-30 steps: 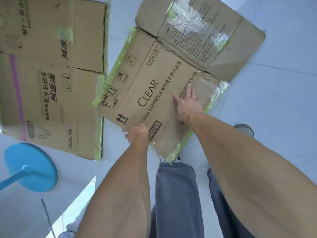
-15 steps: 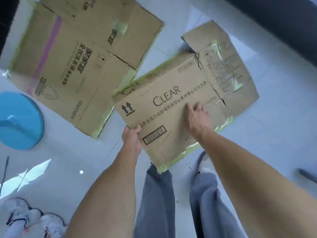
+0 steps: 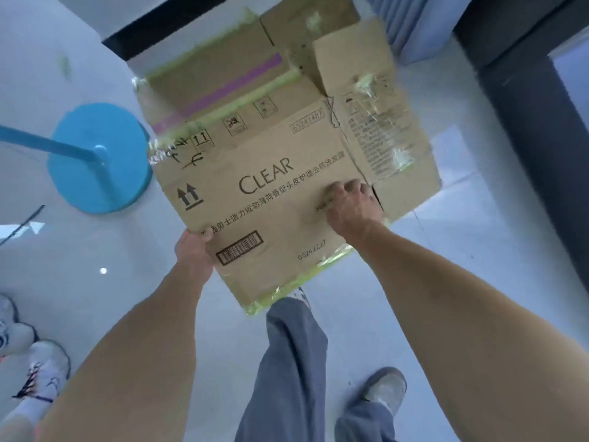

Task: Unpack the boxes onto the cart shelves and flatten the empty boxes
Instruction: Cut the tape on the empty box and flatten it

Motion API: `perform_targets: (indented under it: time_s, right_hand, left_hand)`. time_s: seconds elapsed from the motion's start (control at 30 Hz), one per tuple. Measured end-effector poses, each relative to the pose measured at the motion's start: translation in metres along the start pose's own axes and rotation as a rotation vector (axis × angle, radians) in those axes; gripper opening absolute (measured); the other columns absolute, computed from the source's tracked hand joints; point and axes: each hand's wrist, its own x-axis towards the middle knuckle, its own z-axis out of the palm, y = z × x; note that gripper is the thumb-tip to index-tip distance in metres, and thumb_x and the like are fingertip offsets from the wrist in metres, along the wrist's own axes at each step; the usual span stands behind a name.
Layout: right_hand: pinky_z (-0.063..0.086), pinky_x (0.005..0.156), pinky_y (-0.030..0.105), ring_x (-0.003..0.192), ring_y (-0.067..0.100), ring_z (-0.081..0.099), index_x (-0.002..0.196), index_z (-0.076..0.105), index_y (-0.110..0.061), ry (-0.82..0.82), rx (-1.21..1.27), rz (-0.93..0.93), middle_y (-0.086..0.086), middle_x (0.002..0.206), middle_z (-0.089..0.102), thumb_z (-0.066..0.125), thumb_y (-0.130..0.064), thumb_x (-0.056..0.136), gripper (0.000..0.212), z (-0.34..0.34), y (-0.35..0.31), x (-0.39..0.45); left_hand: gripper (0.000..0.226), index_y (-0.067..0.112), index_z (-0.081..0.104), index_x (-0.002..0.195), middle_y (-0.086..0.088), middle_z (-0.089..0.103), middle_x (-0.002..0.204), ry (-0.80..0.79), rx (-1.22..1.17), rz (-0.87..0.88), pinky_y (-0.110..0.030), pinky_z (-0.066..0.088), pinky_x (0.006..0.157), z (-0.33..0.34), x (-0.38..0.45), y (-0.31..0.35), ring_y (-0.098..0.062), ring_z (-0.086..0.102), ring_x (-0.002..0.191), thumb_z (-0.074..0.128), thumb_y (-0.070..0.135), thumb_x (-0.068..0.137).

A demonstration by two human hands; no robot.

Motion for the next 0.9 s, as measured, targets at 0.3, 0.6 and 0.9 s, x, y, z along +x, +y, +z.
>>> perform_targets:
  time_s: [0.3,0.6,0.9]
  right_hand:
    - [0.038,0.105,0.049,0.13,0.038,0.037,0.145,0.033,-0.011,-0.001,-0.044,0.074,0.024,0.143,0.037,0.042,-0.027,0.094,0.054,0.021,-0.063,0.15]
    - [0.033,0.11,0.053,0.141,0.041,0.025,0.151,0.022,-0.018,0.011,-0.107,0.159,0.025,0.155,0.021,0.04,-0.041,0.099,0.06,0.018,-0.047,0.25]
    - [0.029,0.109,0.05,0.142,0.04,0.023,0.153,0.013,-0.024,0.251,0.204,0.443,0.026,0.158,0.015,0.063,-0.076,0.061,0.117,0.008,0.006,0.317]
  left_hand:
    - [0.025,0.017,0.056,0.103,0.003,0.059,0.093,-0.012,0.081,-0.03,-0.032,0.047,0.087,0.04,0.143,0.053,-0.023,0.056,0.095,0.043,-0.004,0.099]
    - [0.035,0.002,0.052,0.13,-0.018,0.061,0.126,0.101,0.665,0.047,-0.041,0.053,0.087,0.087,0.212,0.057,-0.036,0.06,0.112,0.048,0.013,0.097]
    - [0.112,0.028,0.019,0.154,-0.019,0.032,0.149,0.304,0.72,-0.085,-0.058,0.039,0.106,0.101,0.246,0.04,-0.042,0.039,0.134,0.059,0.082,0.064]
